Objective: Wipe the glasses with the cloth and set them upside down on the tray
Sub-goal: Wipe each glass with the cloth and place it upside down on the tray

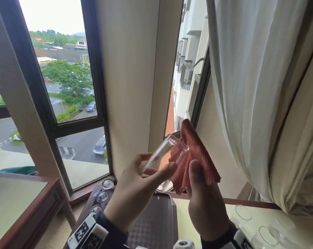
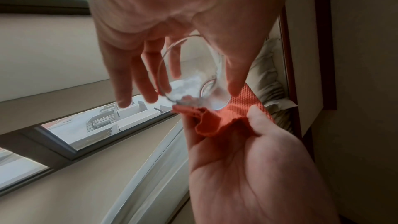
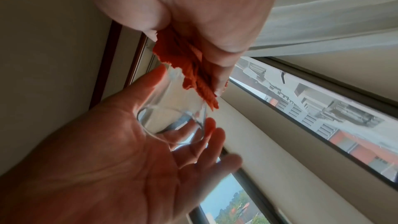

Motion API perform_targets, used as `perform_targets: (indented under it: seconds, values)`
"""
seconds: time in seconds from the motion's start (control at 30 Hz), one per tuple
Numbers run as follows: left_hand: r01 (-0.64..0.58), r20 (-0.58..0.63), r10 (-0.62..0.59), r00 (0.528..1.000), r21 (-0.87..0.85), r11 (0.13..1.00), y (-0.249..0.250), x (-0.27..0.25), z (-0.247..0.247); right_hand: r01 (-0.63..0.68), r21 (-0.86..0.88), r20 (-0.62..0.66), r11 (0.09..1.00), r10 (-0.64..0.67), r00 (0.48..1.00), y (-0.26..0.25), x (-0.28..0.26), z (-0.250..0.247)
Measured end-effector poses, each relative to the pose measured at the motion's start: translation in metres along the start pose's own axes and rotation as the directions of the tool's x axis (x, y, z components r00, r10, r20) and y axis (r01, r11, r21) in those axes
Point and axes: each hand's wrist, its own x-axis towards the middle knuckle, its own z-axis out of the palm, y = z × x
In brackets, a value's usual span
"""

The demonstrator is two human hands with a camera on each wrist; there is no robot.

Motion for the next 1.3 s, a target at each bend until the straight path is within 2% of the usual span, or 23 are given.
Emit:
perform_targets:
  seconds: [0.07,0.13,0.2,0.33,0.43,0.5,0.53,0.6,0.7,0.77,0.9,1.03,1.1,1.23,1.3]
  values:
    - [0.053,0.140,-0.056,0.989,0.021,0.998,0.001,-0.001,0.000,0.218,-0.107,-0.001,0.970,-0.219,0.976,-0.005,0.003,0.003]
    - [0.093,0.196,-0.099,0.976,0.039,0.995,0.000,-0.003,0.000,0.365,-0.190,0.049,0.911,-0.363,0.931,0.003,0.005,-0.001]
    - [0.113,0.211,-0.115,0.971,0.018,0.993,0.000,-0.005,0.000,0.380,-0.190,0.090,0.906,-0.369,0.925,0.001,0.006,-0.002]
    - [0.245,0.224,-0.194,0.955,-0.232,0.941,0.007,-0.003,0.002,0.448,-0.234,0.233,0.863,-0.398,0.888,0.010,-0.003,0.002]
    - [0.222,0.162,-0.176,0.971,-0.337,0.915,0.019,0.004,0.003,0.496,-0.358,0.270,0.791,-0.421,0.866,0.021,-0.012,0.002]
    - [0.208,0.143,-0.165,0.976,-0.374,0.904,0.026,0.006,0.005,0.517,-0.518,0.305,0.682,-0.418,0.856,0.027,-0.016,0.002]
    - [0.219,0.148,-0.172,0.974,-0.406,0.887,0.029,0.006,0.006,0.520,-0.609,0.335,0.599,-0.400,0.853,0.029,-0.017,0.002]
    - [0.243,0.197,-0.168,0.966,-0.464,0.852,0.033,0.005,0.009,0.512,-0.731,0.380,0.452,-0.353,0.855,0.035,-0.020,0.003]
    - [0.217,0.257,-0.102,0.961,-0.470,0.855,0.039,-0.003,0.016,0.516,-0.799,0.387,0.308,-0.392,0.834,0.033,-0.024,0.003]
    - [0.142,0.224,-0.049,0.973,-0.424,0.895,0.040,-0.006,0.017,0.515,-0.821,0.385,0.244,-0.430,0.817,0.027,-0.026,0.001]
    - [0.018,0.164,0.044,0.985,-0.359,0.933,0.031,-0.007,0.019,0.399,-0.866,0.279,0.302,-0.370,0.886,0.014,-0.028,0.005]
    - [0.000,0.191,0.064,0.980,-0.318,0.948,0.028,-0.008,0.020,0.320,-0.899,0.227,0.299,-0.306,0.925,0.015,-0.033,0.009]
    - [0.018,0.195,0.038,0.980,-0.279,0.960,0.027,-0.006,0.018,0.334,-0.883,0.231,0.330,-0.313,0.921,0.018,-0.034,0.009]
    - [0.168,0.217,-0.111,0.970,-0.262,0.950,0.028,-0.003,0.016,0.398,-0.754,0.154,0.523,-0.449,0.880,0.018,-0.037,0.001]
    - [0.231,0.220,-0.169,0.961,-0.298,0.926,0.028,-0.003,0.017,0.417,-0.724,0.128,0.549,-0.487,0.864,0.016,-0.039,-0.005]
